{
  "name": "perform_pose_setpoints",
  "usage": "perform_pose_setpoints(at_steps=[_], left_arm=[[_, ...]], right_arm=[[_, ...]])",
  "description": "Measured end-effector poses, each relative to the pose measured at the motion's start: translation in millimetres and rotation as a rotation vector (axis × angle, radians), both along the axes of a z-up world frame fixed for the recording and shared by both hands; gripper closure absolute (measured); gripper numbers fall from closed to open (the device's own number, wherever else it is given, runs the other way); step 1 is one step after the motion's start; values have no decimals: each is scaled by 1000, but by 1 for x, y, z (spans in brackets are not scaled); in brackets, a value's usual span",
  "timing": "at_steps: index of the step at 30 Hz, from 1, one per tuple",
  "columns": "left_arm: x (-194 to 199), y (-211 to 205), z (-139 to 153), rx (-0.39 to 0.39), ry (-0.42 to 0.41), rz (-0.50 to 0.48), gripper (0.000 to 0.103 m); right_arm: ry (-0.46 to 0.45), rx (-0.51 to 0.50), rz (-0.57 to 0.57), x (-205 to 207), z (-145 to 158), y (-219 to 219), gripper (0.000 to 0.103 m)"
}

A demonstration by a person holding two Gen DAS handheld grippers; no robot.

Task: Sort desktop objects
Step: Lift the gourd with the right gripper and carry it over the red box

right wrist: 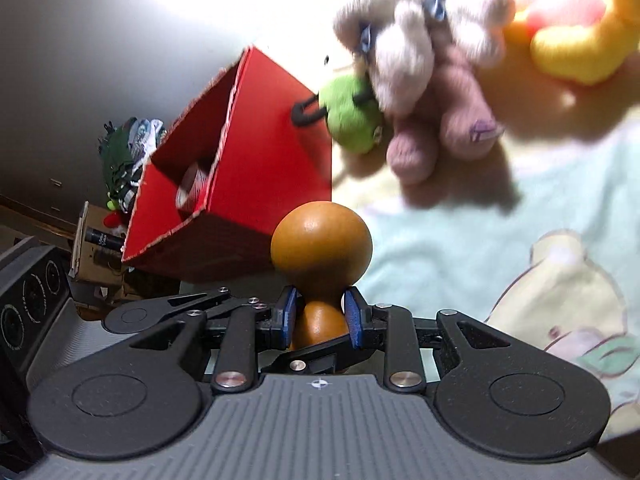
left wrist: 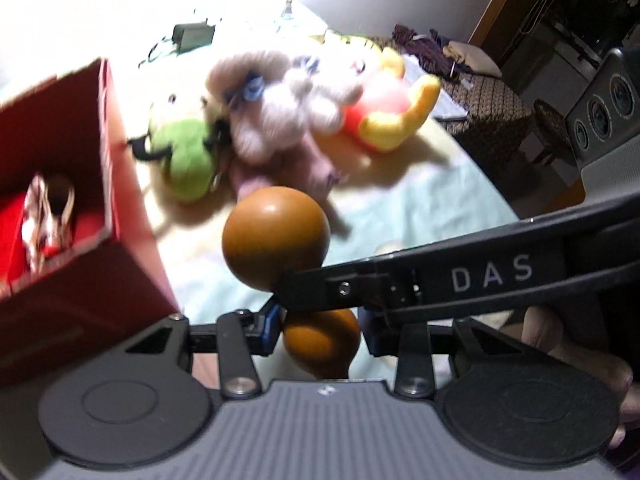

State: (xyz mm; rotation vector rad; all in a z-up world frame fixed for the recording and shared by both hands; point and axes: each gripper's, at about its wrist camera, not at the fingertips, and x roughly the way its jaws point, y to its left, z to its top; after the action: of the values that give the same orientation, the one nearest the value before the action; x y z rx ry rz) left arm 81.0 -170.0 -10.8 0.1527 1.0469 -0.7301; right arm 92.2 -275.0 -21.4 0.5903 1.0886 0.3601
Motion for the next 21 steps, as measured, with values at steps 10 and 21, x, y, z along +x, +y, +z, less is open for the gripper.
perform_pose_setpoints(at_steps=[10,21], left_arm=[[28,8,51,-53,-129,8,67],[77,85,85,-86,-210,62,67]], right_arm=[[-180,-20,18,17,43,-20,74],[-314,-58,87,65,86,40,74]])
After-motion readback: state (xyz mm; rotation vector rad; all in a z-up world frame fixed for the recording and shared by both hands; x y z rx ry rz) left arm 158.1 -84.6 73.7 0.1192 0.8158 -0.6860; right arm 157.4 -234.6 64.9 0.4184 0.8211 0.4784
